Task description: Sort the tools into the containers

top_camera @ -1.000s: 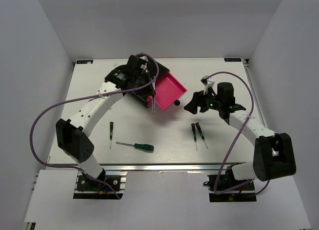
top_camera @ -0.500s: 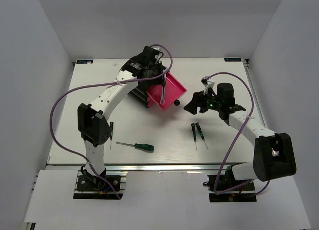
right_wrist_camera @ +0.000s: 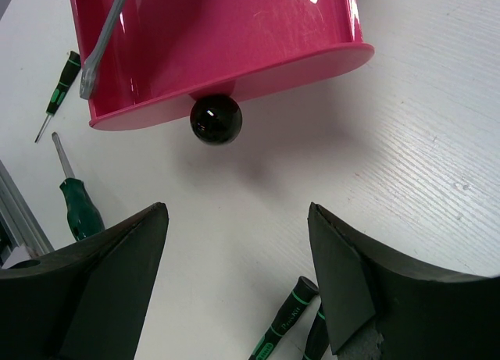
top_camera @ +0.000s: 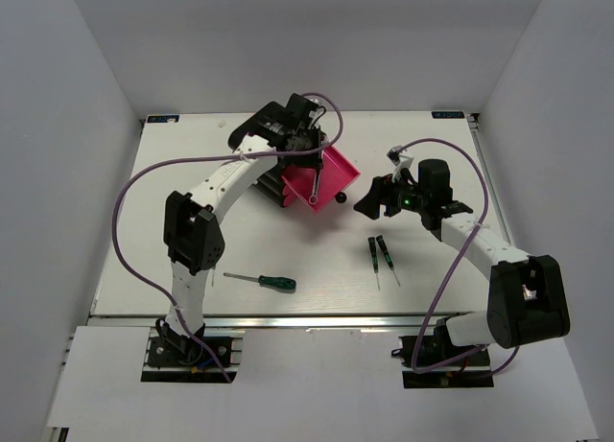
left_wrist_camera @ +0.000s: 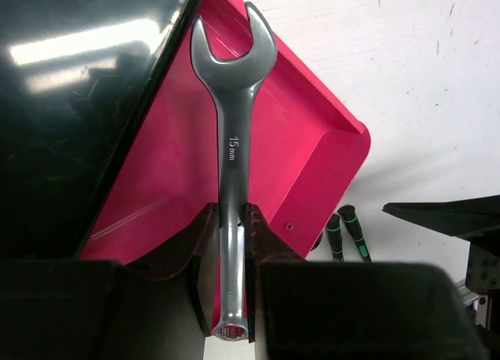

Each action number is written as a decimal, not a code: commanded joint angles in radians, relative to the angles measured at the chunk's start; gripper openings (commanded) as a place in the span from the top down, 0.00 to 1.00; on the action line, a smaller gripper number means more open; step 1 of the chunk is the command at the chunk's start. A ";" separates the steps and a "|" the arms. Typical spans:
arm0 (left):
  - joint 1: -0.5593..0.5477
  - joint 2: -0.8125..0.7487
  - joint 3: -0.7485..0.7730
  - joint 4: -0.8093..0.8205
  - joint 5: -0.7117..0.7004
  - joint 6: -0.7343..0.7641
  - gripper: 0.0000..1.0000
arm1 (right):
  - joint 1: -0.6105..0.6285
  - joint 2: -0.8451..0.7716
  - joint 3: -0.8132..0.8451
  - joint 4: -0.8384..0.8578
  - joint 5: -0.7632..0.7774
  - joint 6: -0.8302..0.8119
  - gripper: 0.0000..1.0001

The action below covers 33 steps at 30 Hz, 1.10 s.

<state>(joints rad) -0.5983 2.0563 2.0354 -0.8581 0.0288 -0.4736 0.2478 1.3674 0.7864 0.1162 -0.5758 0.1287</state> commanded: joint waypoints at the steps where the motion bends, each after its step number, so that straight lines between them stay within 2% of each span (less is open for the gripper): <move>1: -0.015 -0.016 0.046 0.002 -0.018 0.026 1.00 | -0.007 -0.007 -0.003 0.048 -0.002 0.009 0.22; 4: -0.021 -0.015 0.036 -0.002 -0.053 0.029 0.99 | -0.007 -0.005 -0.004 0.050 -0.001 0.009 0.22; 5: -0.023 -0.016 0.032 -0.002 -0.056 0.027 0.85 | -0.007 -0.007 -0.003 0.050 -0.001 0.009 0.22; 6: -0.023 -0.018 0.026 -0.001 -0.058 0.027 0.77 | -0.007 -0.005 -0.003 0.050 -0.001 0.008 0.22; 8: -0.023 -0.021 0.026 0.004 -0.059 0.026 0.67 | -0.007 -0.005 -0.006 0.048 -0.001 0.009 0.22; 9: -0.023 -0.019 0.029 0.004 -0.061 0.026 0.59 | -0.005 -0.005 -0.004 0.048 -0.001 0.009 0.22; 10: -0.023 -0.018 0.031 0.004 -0.059 0.026 0.56 | -0.007 -0.005 -0.004 0.049 -0.001 0.008 0.22; 14: -0.024 -0.016 0.049 0.001 -0.055 0.023 0.53 | -0.007 -0.005 -0.004 0.046 0.001 0.003 0.22; 17: -0.024 -0.021 0.069 -0.001 -0.050 0.016 0.54 | -0.007 -0.005 -0.007 0.046 0.001 0.002 0.22; 18: -0.024 -0.021 0.080 -0.007 -0.049 0.012 0.57 | -0.007 -0.005 -0.007 0.046 0.001 -0.004 0.22; 19: -0.024 -0.024 0.095 -0.012 -0.050 0.009 0.73 | -0.007 -0.002 -0.006 0.048 0.001 -0.008 0.22; 21: -0.024 -0.044 0.138 -0.019 -0.067 0.003 0.93 | -0.007 0.019 0.002 0.050 -0.001 -0.015 0.22; 22: -0.024 -0.054 0.152 -0.031 -0.081 0.003 0.99 | -0.007 0.028 0.011 0.048 0.001 -0.030 0.23; 23: -0.024 -0.068 0.164 -0.039 -0.096 0.003 1.00 | -0.004 0.044 0.036 0.042 0.007 -0.043 0.23; 25: -0.024 -0.132 0.146 -0.059 -0.153 0.006 1.00 | 0.004 0.091 0.071 0.010 0.040 -0.076 0.25; 27: -0.023 -0.232 0.048 -0.067 -0.216 0.003 0.97 | 0.016 0.139 0.122 -0.015 0.080 -0.095 0.29; 29: -0.021 -0.316 -0.061 -0.059 -0.248 -0.010 0.83 | 0.024 0.163 0.146 -0.016 0.109 -0.103 0.35; 30: -0.021 -0.408 -0.193 -0.038 -0.259 -0.026 0.72 | 0.030 0.183 0.160 -0.012 0.126 -0.104 0.40; 31: -0.020 -0.454 -0.263 -0.026 -0.276 -0.036 0.66 | 0.034 0.191 0.166 -0.001 0.132 -0.104 0.43; 32: -0.017 -0.502 -0.327 -0.016 -0.282 -0.068 0.63 | 0.041 0.209 0.172 0.003 0.139 -0.106 0.50; 33: -0.014 -0.543 -0.443 0.000 -0.283 -0.086 0.62 | 0.050 0.219 0.189 0.005 0.145 -0.109 0.53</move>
<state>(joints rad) -0.6170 1.6508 1.7531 -0.8658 -0.1879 -0.5030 0.2764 1.5673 0.9134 0.1017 -0.4755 0.0452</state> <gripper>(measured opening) 0.367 0.491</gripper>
